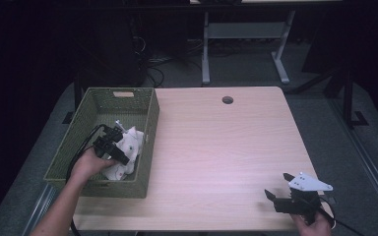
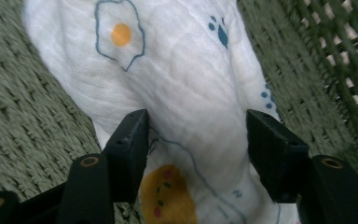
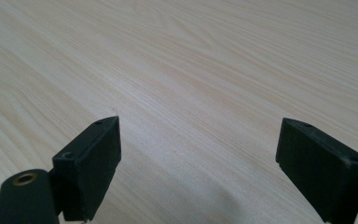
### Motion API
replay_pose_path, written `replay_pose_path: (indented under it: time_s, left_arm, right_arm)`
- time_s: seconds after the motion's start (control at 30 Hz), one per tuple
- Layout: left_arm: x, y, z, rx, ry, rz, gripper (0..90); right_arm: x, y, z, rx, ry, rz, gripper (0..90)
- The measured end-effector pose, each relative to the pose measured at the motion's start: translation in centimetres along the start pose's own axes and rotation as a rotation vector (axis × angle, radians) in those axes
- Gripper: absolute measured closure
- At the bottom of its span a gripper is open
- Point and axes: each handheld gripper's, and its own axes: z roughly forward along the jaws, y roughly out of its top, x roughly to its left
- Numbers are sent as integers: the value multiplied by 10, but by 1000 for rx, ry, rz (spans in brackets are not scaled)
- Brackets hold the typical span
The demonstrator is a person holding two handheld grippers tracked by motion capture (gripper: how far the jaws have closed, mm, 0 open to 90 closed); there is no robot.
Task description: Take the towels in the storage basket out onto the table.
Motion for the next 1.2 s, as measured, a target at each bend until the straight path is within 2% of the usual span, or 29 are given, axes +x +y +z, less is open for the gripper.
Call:
replay_pose_path:
  time_s: [0.2,0.33,0.43,0.57,0.7,0.77,0.87,1.03,1.13,1.2]
  left_arm:
    - [-1,4,6,43,15,20,554]
    - [-1,4,9,57,21,17,650]
    - [1,3,9,52,21,14,727]
    - [5,2,6,35,7,0,766]
    - [9,0,-3,-1,-17,-29,769]
    - [11,-1,-8,-28,-21,-42,771]
    - [16,-5,-18,-80,-46,-75,771]
    - [25,-12,-32,-152,-82,-105,771]
    - [29,-15,-39,-164,-84,-107,770]
    - [31,-17,-43,-189,-90,-115,771]
  right_arm:
    - [-1,-1,0,-3,1,-2,136]
    - [0,-1,-1,0,6,6,136]
    - [0,-1,0,-3,4,2,136]
    - [0,-1,0,-5,7,5,136]
    - [-2,-1,-2,-12,7,12,136]
    - [-2,-1,-2,-15,7,17,136]
    - [-2,-1,-2,-13,5,19,136]
    - [-2,0,-2,-16,4,22,136]
    - [-2,0,-2,-15,4,31,136]
    - [-2,0,-2,-16,4,30,136]
